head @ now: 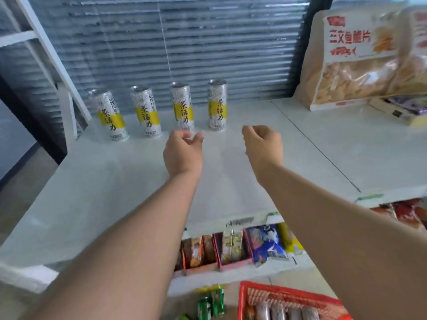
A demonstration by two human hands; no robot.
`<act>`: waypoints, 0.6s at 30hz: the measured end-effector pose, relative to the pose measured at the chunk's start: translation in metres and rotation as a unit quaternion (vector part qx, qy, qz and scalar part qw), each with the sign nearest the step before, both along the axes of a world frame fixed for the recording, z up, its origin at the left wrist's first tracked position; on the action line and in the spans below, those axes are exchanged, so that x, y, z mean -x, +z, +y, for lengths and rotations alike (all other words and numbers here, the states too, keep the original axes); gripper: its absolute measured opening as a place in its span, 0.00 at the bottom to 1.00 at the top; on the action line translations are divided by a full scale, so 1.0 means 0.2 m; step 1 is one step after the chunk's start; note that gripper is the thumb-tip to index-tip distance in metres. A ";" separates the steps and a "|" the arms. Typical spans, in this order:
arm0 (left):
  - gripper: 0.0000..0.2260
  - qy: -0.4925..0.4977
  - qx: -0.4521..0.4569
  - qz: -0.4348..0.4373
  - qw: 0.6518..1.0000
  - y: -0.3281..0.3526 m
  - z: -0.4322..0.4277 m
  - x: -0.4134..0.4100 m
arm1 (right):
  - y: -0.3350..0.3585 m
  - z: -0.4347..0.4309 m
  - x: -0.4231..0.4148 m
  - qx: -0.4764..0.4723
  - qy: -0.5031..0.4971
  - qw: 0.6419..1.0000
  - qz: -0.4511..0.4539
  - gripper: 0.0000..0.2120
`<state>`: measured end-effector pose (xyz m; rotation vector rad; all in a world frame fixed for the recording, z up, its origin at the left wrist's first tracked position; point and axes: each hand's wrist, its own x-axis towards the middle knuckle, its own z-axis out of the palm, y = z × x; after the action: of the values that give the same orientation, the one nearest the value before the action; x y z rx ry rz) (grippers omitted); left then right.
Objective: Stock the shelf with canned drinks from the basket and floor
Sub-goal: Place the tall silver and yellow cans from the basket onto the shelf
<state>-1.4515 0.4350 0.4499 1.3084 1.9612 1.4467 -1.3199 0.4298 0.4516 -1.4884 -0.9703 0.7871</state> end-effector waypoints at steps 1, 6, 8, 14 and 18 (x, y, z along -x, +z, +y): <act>0.15 -0.014 0.004 0.002 1.000 -0.01 -0.07 -0.03 | -0.01 -0.07 -0.01 0.001 -0.002 1.000 0.006 0.14; 0.13 -0.088 0.008 0.030 0.996 -0.07 -0.43 -0.19 | -0.02 -0.44 -0.18 0.000 -0.030 0.999 -0.017 0.16; 0.12 -0.104 0.011 0.036 0.994 -0.09 -0.55 -0.28 | -0.03 -0.56 -0.26 -0.005 -0.050 0.999 -0.014 0.17; 0.12 -0.166 0.036 -0.001 0.985 -0.24 -0.89 -0.60 | -0.24 -1.00 -0.54 0.008 -0.125 0.992 -0.030 0.15; 0.12 -0.198 0.100 0.007 0.975 -0.42 -1.07 -0.76 | -0.43 -1.26 -0.69 0.053 -0.139 0.988 -0.044 0.14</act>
<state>-1.2996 0.2215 0.3664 1.5100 1.6781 1.0259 -1.1812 0.1785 0.3660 -1.7187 -0.7730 0.5822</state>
